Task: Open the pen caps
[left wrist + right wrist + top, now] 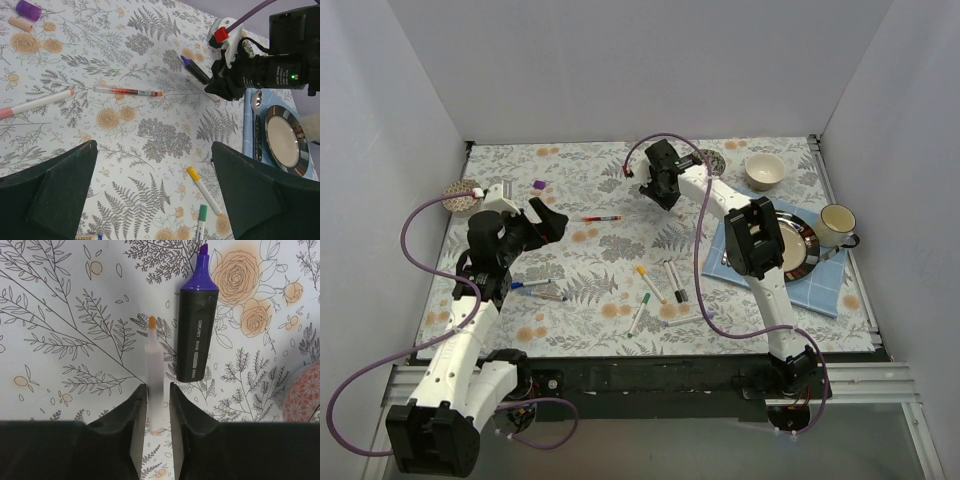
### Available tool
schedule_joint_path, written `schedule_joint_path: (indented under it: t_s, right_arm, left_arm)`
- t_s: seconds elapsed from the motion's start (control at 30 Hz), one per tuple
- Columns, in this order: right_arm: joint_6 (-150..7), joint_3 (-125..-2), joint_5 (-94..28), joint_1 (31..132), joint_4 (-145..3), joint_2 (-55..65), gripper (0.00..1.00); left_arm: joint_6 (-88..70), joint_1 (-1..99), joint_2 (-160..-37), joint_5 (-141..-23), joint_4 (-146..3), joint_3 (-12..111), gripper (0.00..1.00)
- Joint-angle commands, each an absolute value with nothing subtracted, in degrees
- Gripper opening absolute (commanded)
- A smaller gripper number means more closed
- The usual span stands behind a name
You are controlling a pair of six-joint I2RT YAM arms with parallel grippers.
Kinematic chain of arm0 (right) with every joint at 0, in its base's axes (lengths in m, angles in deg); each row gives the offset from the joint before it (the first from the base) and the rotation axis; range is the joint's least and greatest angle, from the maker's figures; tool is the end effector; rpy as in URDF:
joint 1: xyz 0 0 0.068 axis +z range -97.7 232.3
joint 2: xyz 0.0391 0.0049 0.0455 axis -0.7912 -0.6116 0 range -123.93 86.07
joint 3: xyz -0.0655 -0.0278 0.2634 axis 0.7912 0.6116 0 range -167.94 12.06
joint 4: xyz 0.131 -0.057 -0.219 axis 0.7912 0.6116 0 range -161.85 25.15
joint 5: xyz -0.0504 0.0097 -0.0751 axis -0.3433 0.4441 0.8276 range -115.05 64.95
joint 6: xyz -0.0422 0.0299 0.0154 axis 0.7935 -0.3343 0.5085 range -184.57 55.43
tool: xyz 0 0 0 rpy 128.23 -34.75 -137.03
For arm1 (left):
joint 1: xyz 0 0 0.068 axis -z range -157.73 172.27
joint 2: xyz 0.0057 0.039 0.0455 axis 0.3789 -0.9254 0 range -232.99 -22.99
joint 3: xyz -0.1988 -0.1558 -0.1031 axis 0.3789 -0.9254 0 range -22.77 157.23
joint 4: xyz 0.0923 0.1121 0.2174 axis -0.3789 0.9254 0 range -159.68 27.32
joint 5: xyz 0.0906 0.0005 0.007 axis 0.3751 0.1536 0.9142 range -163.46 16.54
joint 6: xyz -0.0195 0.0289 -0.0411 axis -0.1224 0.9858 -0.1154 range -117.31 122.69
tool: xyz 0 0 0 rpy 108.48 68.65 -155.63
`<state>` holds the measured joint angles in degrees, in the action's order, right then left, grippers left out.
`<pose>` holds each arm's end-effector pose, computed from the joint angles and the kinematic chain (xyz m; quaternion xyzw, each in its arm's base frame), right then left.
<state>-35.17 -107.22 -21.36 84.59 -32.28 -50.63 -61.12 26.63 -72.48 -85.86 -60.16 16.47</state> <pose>0.4440 0.2778 0.1866 -0.4835 0.8274 -0.0236 0.2847 0.2015 -0.0231 0.2929 -0.3492 0.7370 -0.3937 0.4242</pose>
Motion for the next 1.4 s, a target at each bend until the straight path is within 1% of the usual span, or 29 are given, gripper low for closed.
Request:
schedule_joint_path:
  t_s: [0.0, 0.2, 0.33, 0.43, 0.47, 0.53, 0.57, 0.6, 0.63, 0.7, 0.73, 0.87, 0.93, 0.97, 1.0, 1.07, 1.1, 1.17, 1.23, 1.3, 1.37]
  right_arm:
    - [-34.78, -108.62, -19.34, 85.17, -32.91, -49.99, 0.33]
    - [-34.69, -106.77, -18.81, 85.17, -33.09, -46.48, 0.37]
    - [-35.48, -101.42, -20.82, 85.17, -33.53, -40.6, 0.38]
    - [-36.36, -93.69, -26.43, 85.08, -34.23, -33.22, 0.4]
    - [-36.45, -88.8, -31.24, 85.17, -34.67, -29.02, 0.4]
    - [-37.24, -83.68, -36.36, 85.17, -35.28, -22.87, 0.41]
    - [-37.41, -81.39, -41.17, 85.17, -35.72, -21.09, 0.41]
    - [-37.68, -76.84, -43.31, 85.25, -35.99, -19.42, 0.41]
    - [-38.29, -74.79, -44.81, 85.17, -35.9, -16.53, 0.43]
    - [-38.03, -69.36, -49.99, 85.25, -35.73, -14.05, 0.43]
    - [-35.86, -68.02, -54.18, 85.17, -35.03, -12.3, 0.44]
    - [-24.87, -63.97, -61.25, 86.39, -29.32, -10.17, 0.45]
    - [-20.13, -61.78, -62.13, 88.93, -27.91, -8.6, 0.45]
    - [-12.27, -60.9, -62.05, 90.25, -27.21, -7.89, 0.46]
    - [-7.58, -59.67, -61.44, 91.4, -26.94, -7.1, 0.47]
    - [-3.59, -57.38, -57.76, 94.48, -29.3, -5.6, 0.51]
    - [-5.75, -57.81, -56.44, 95.27, -30.53, -5.95, 0.51]
    - [-12.24, -62.89, -54.93, 95.71, -30.72, -10.42, 0.5]
    - [-20.42, -64.75, -53.45, 96.67, -30.89, -14.19, 0.49]
    - [-26.74, -63.18, -50.37, 98.08, -35.01, -14.83, 0.49]
    - [-30.8, -62.47, -43.62, 99.93, -37.29, -15.79, 0.5]
  left_arm:
    - [-59.98, 27.01, -70.63, -84.8, -59.83, 16.25, 0.98]
    - [-59.98, 27.01, -70.45, -84.62, -59.75, 16.25, 0.98]
    - [-61.11, 27.01, -70.27, -84.01, -59.74, 16.07, 0.98]
    - [-62.79, 27.01, -69.84, -82.42, -59.31, 15.9, 0.98]
    - [-62.79, 27.01, -69.66, -82.6, -59.31, 15.9, 0.98]
    - [-62.53, 27.1, -69.48, -83.39, -59.48, 15.9, 0.98]
    - [-62.53, 27.1, -69.48, -83.39, -59.48, 15.81, 0.98]
    - [-62.44, 27.1, -69.31, -83.39, -59.48, 15.81, 0.98]
    - [-62.35, 27.1, -69.31, -83.65, -59.57, 15.81, 0.98]
    - [-62.35, 27.1, -69.04, -84.01, -59.66, 15.81, 0.98]
    - [-62.35, 27.1, -68.96, -84.35, -59.66, 15.72, 0.98]
    - [-62.18, 27.1, -68.78, -84.62, -59.83, 15.63, 0.98]
    - [-62.18, 27.1, -68.78, -84.36, -59.75, 15.72, 0.98]
    - [-62.09, 27.1, -68.78, -83.84, -59.66, 15.72, 0.98]
    - [-62.0, 27.1, -68.69, -83.48, -59.57, 15.81, 0.98]
    - [-61.91, 27.1, -68.61, -81.56, -58.87, 15.98, 0.98]
    - [-61.83, 27.1, -68.43, -81.11, -58.69, 16.07, 0.98]
    - [-61.83, 27.1, -68.08, -80.41, -58.43, 15.99, 0.98]
    - [-61.65, 27.1, -67.81, -80.05, -58.43, 15.9, 0.98]
    - [-61.65, 27.1, -67.81, -79.88, -58.43, 15.98, 0.98]
    - [-61.65, 27.1, -67.81, -79.96, -58.43, 16.07, 0.98]
